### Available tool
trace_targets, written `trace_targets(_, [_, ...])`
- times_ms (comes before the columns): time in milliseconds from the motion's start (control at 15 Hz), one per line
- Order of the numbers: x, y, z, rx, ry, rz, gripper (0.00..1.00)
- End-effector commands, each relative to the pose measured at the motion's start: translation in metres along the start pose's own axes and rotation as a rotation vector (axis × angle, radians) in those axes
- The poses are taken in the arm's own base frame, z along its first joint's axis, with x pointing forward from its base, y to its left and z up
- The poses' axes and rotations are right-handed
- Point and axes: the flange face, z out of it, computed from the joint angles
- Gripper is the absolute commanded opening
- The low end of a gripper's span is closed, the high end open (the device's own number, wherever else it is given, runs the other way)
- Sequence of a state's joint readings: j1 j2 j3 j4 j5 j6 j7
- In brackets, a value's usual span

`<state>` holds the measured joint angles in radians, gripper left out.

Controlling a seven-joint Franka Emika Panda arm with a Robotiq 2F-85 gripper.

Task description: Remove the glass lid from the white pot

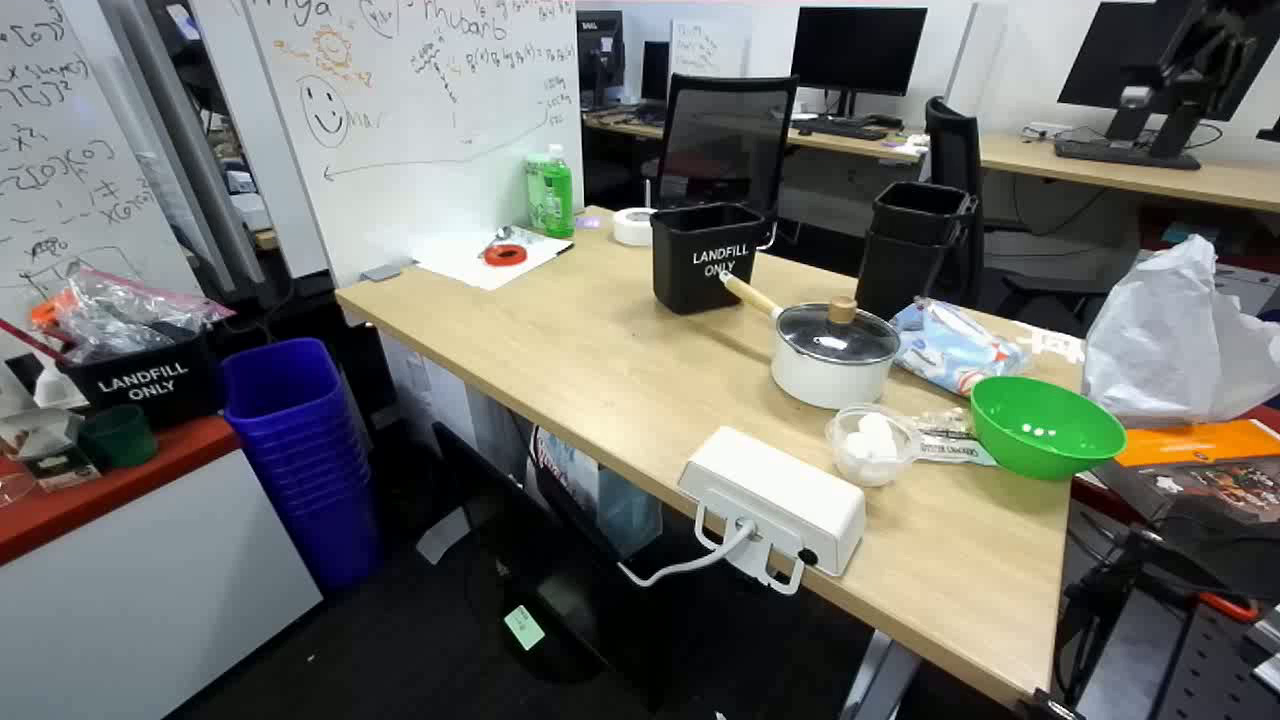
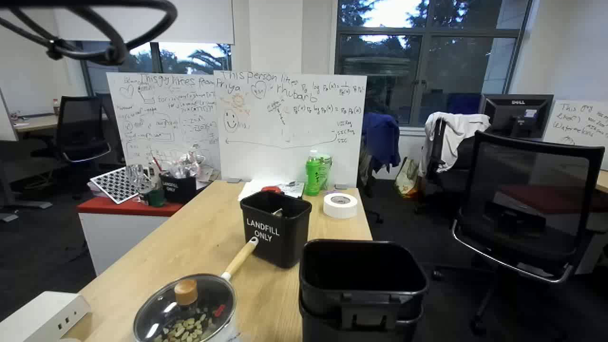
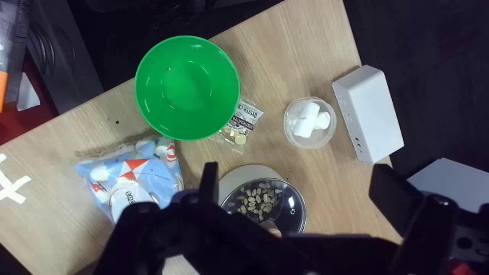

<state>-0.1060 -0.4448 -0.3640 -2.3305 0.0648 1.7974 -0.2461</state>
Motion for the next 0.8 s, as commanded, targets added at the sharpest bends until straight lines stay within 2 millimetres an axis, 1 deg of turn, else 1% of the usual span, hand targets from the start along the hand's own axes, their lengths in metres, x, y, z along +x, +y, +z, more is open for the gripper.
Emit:
trace_targets(0, [0.0, 0.0, 0.0, 0.0, -0.001, 0.0, 1.0])
trace_targets(133, [0.003, -0.001, 0.002, -0.02, 0.021, 0.07, 1.0])
trace_targets(400, [0.017, -0.01, 0.013, -0.065, 0.103, 0.246, 1.0])
trace_targets(533, [0.026, -0.016, 0.022, -0.1, 0.168, 0.337, 1.0])
trace_targets(733, [0.039, -0.021, 0.04, -0.158, 0.242, 0.469, 1.0])
